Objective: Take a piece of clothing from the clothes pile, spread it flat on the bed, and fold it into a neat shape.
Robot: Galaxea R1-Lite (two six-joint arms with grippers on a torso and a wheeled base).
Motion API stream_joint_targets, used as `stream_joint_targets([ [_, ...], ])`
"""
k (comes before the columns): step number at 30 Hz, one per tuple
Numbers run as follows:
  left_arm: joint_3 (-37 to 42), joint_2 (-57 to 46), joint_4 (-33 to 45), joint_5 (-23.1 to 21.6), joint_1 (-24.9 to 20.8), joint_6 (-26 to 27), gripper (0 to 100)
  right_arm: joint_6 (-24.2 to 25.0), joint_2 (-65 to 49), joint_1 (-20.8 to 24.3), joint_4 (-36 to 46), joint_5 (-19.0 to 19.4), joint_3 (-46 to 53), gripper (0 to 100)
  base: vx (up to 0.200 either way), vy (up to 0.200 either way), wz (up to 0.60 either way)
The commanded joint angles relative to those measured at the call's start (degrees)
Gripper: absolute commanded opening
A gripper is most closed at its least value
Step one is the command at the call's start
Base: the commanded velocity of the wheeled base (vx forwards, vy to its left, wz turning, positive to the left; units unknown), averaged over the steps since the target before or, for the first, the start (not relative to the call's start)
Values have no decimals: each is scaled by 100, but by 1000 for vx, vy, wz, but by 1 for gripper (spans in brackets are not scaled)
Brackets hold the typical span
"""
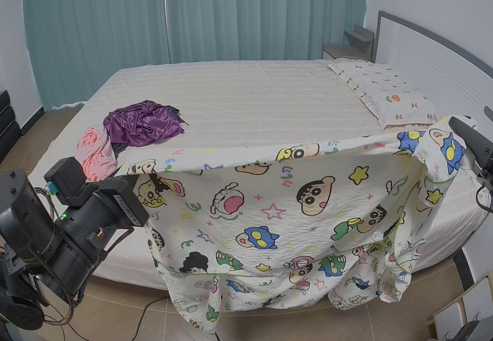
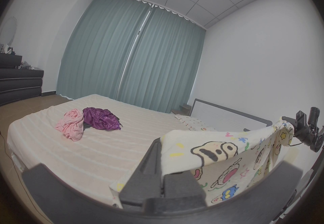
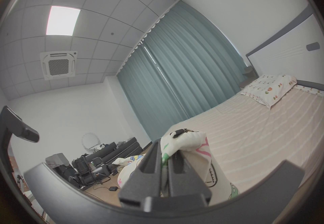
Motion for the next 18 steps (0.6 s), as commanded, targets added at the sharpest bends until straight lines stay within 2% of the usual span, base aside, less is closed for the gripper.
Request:
stream_joint_targets([
  [1, -210, 728, -9, -23, 55, -30, 0, 1, 697, -451, -42, 68, -23, 0, 200, 0, 0],
  [7, -640, 1405, -9, -23, 319, -30, 0, -60, 1224, -670, -156, 112, -76, 0, 200, 0, 0],
  [18, -2029, 3137, 9, -23, 996, -30, 0, -245, 2815, -1013, -657, 77, -744, 0, 200, 0, 0],
])
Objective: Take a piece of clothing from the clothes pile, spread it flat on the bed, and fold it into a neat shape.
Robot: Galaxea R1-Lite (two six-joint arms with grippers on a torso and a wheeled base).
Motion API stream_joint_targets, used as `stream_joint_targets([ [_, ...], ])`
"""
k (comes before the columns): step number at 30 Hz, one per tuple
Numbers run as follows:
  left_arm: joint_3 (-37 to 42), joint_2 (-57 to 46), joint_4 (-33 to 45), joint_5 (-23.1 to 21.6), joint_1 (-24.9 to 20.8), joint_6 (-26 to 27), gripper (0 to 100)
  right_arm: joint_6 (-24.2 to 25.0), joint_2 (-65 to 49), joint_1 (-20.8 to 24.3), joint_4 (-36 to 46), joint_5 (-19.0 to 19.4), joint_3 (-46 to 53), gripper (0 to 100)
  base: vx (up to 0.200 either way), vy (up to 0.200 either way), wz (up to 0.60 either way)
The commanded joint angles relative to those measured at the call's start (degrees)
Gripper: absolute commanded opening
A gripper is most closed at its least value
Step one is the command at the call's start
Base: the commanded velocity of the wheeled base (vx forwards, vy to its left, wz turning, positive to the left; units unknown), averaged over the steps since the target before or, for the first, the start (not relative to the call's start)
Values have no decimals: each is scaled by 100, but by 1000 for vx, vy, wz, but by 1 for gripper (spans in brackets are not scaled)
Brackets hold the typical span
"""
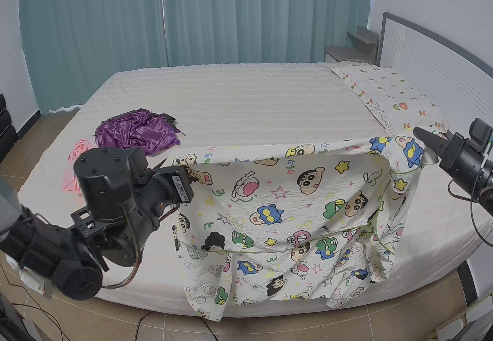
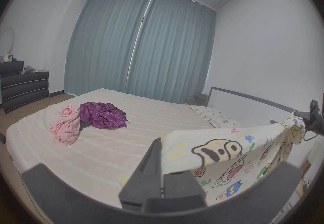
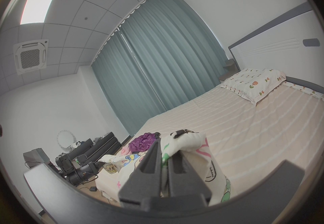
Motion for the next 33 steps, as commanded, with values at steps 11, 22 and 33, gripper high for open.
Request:
stream_joint_targets([
  [11, -2377, 2148, 730, -32, 666, 17, 0, -63, 2702, -355, -1197, -273, -1139, 0, 200, 0, 0],
  [22, -4030, 3695, 1319, -40, 745, 17, 0, -37, 3994, -645, -1215, -300, -2070, 0, 145, 0, 0],
  [33, -5313, 4759, 1705, -40, 859, -1, 100, 16, 5119, -785, -1215, -291, -2765, 100, 0, 0, 0],
])
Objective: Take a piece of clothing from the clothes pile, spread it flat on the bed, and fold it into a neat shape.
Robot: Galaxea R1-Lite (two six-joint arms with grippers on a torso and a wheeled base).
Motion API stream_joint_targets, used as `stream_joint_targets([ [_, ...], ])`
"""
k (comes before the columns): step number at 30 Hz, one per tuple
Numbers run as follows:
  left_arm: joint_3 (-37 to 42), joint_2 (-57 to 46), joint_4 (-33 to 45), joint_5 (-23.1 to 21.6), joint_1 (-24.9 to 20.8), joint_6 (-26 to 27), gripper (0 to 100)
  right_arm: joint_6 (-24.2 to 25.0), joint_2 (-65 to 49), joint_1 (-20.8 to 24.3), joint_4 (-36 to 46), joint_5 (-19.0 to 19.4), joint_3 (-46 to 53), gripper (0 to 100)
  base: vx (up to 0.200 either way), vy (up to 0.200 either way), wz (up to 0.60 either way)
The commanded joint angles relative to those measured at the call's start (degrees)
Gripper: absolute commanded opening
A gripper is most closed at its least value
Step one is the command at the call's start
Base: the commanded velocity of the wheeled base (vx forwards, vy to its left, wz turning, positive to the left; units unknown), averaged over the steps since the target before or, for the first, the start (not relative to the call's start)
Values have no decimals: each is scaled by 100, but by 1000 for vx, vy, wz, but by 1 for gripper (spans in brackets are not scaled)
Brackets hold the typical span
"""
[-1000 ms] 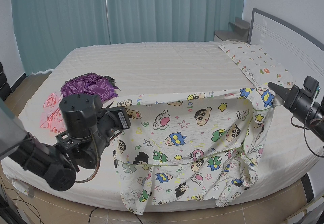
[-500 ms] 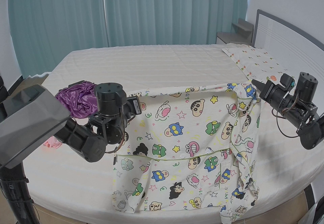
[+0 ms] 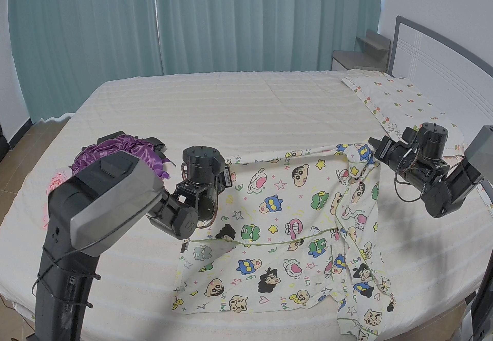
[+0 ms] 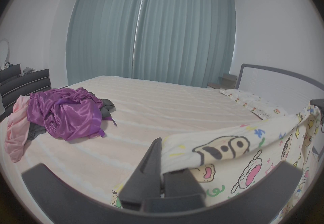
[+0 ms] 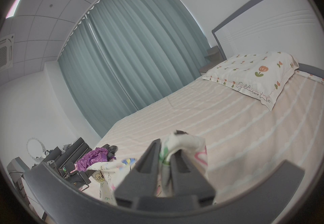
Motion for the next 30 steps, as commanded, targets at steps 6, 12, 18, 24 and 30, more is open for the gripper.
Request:
stream_joint_targets([
  [6, -1316, 1069, 250, 63, 208, 6, 100, 41, 1567, -121, 73, -561, -1415, 100, 0, 0, 0],
  [12, -1809, 1359, 399, 115, 507, 6, 100, 243, 1813, -376, 91, -974, -1670, 100, 0, 0, 0],
  [18, -2494, 1491, 962, 124, 894, 41, 100, 234, 1919, -745, 117, -974, -1775, 100, 0, 0, 0],
  [24, -2767, 1588, 1269, 124, 964, 41, 100, 243, 2007, -763, 108, -965, -1687, 100, 0, 0, 0],
  [30, -2362, 1104, 1551, 124, 1166, -196, 100, 181, 1286, -736, 3, -658, -589, 100, 0, 0, 0],
])
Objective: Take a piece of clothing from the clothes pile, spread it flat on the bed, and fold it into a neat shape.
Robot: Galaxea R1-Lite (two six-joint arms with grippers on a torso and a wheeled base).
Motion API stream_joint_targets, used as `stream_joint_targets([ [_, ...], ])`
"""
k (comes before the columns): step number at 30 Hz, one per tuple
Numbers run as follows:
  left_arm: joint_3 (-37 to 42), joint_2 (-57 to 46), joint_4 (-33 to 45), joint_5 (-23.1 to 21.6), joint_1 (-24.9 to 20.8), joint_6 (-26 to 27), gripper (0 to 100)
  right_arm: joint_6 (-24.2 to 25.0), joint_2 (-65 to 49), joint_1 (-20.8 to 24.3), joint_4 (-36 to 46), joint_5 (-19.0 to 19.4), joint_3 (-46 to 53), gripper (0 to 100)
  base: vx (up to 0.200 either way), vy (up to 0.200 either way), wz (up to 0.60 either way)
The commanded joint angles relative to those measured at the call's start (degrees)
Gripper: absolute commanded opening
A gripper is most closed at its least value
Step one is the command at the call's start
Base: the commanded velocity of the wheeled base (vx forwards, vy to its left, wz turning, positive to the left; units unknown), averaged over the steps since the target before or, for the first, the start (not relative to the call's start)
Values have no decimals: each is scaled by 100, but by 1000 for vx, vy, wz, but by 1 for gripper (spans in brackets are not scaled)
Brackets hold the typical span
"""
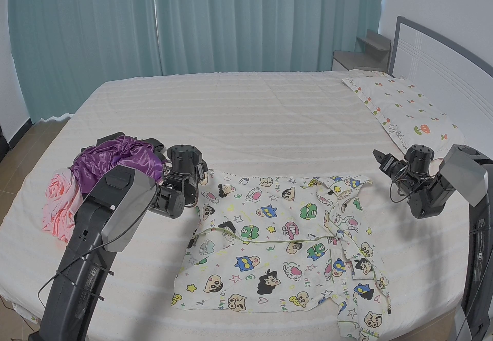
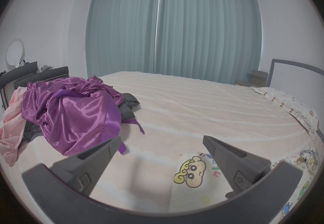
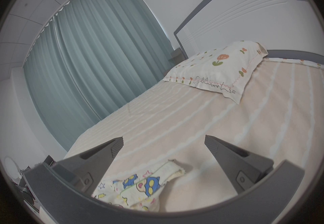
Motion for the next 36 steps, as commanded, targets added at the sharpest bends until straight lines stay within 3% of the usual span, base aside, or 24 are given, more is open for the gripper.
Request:
stream_joint_targets([
  [1, 335, -448, 129, 1, 172, -243, 100, -50, -643, 15, -73, 299, 901, 100, 0, 0, 0],
  [3, 1082, -1072, 94, -61, 189, -815, 100, -419, -1250, 58, -415, 818, 2000, 100, 0, 0, 0],
  [5, 1671, -1468, 33, -148, 145, -1105, 100, -718, -1505, 120, -653, 1020, 2562, 100, 0, 0, 0],
  [7, 2814, -2206, -187, -623, 93, -1430, 100, -1246, -1830, 331, -881, 1178, 3327, 100, 0, 0, 0],
  [10, 4317, -3041, -750, -1133, -13, -1685, 100, -1922, -2085, 665, -978, 1178, 4065, 100, 0, 0, 0],
  [15, 6461, -3770, -2094, -1159, -294, -1878, 100, -2652, -2164, 1412, -1206, 1064, 4751, 100, 0, 0, 0],
  [19, 7296, -3823, -2806, -1159, -452, -2001, 100, -2819, -2164, 1816, -1259, 853, 4988, 100, 0, 0, 0],
  [20, 7885, -3744, -3360, -1159, -628, -2019, 100, -3030, -2111, 2098, -1250, 774, 5181, 100, 0, 0, 0],
  [25, 8359, -3463, -4010, -1150, -953, -2370, 100, -3434, -2102, 2519, -1206, 694, 5559, 100, 0, 0, 0],
  [36, 8377, -3041, -4028, -1089, -1226, -2696, 100, -4137, -1733, 2766, -1215, 27, 6034, 100, 0, 0, 0],
])
